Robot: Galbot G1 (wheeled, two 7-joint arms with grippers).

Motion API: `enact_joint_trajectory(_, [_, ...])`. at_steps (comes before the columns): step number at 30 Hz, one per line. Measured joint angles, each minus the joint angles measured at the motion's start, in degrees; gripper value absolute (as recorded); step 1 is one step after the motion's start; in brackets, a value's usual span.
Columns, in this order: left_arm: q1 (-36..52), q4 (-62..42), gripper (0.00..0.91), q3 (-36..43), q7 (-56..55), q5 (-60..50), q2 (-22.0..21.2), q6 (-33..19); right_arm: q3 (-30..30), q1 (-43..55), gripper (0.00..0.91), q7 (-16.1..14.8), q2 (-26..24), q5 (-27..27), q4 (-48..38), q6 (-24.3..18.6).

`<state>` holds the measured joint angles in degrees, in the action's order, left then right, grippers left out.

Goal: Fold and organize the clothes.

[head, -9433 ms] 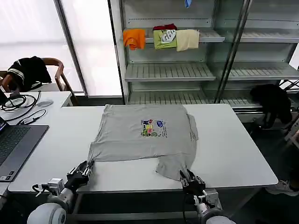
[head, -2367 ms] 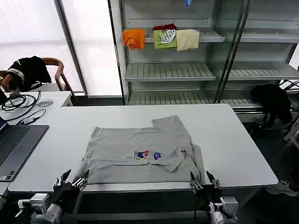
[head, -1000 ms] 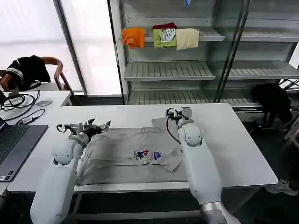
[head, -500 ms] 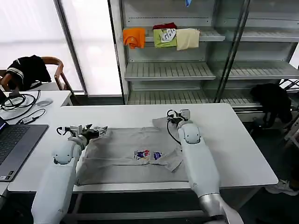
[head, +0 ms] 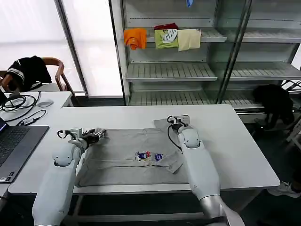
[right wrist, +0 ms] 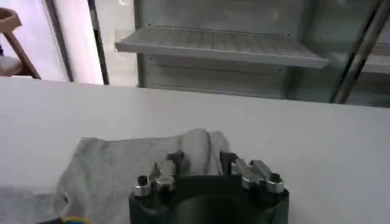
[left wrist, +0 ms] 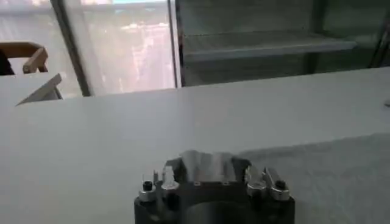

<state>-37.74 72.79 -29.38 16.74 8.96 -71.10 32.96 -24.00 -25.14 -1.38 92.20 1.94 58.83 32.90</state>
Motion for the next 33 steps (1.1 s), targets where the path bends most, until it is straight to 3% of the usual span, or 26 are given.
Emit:
enact_joint_trajectory(12, [0.28, -0.69, 0.0, -0.46, 0.48, 1.42, -0.59, -0.99, 0.17, -1.58, 0.0, 1.09, -0.02, -3.34, 2.01, -2.99])
enact_joint_trajectory(22, [-0.78, 0.81, 0.0, -1.56, -0.45, 6.2, 0.03, -4.99, 1.29, -4.18, 0.0, 3.64, -0.01, -7.79, 8.16, -7.53])
enact_joint_trajectory(33, [-5.82, 7.8, 0.0, -3.4, 0.43, 12.77, 2.12, -7.4, 2.22, -12.32, 0.0, 4.2, -0.01, -13.08, 22.39, -5.12])
